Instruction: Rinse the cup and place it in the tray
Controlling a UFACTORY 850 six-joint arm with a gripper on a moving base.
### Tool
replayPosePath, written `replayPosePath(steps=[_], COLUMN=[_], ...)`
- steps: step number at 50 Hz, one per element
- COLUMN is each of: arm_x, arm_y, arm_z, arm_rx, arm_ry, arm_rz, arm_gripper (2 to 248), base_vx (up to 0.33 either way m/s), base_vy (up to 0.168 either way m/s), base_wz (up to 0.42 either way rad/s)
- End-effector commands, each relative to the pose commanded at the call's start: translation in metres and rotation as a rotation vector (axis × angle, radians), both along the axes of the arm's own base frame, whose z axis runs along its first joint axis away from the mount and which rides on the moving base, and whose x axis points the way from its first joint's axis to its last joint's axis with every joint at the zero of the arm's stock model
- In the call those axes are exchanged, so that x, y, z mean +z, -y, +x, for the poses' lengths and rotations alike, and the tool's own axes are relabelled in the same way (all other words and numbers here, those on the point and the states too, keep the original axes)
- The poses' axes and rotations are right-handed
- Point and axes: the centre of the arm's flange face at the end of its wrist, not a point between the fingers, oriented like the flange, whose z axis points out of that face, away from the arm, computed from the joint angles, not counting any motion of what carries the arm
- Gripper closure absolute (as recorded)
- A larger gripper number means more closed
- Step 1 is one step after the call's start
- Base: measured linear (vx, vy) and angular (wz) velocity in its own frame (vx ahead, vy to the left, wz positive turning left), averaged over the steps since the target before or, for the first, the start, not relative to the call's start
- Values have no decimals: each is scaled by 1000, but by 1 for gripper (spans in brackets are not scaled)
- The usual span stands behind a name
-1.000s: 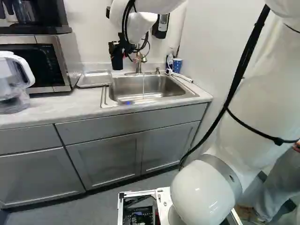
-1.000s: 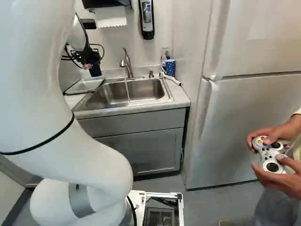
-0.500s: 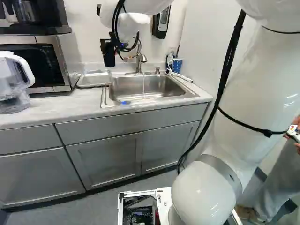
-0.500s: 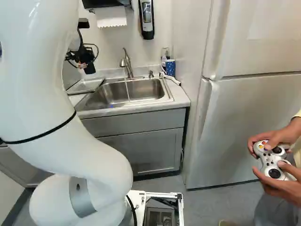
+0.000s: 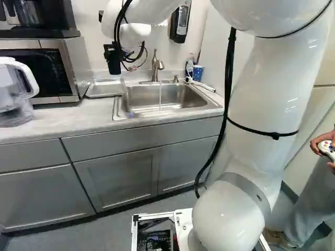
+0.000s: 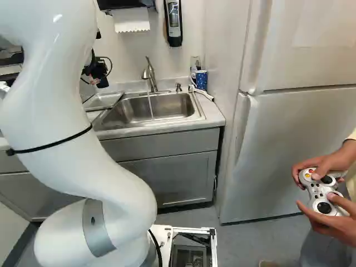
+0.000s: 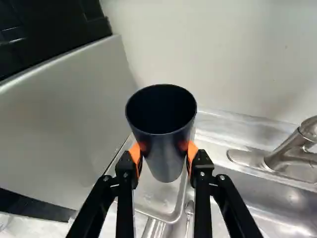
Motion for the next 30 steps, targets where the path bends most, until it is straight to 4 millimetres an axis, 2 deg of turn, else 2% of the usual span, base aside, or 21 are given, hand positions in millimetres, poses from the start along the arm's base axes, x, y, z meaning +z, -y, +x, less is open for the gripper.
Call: replayPosePath(steps=[7, 30], arm_x=[-6, -31], arm_y=[-9, -11], arm_z=[9, 14], arm_rx=[-1, -7], arm_ry=[16, 3], arm_rz=[6, -6], arm_gripper=[139, 139], base_vx=[0, 0], base_vy=[0, 0], base_wz=[0, 0])
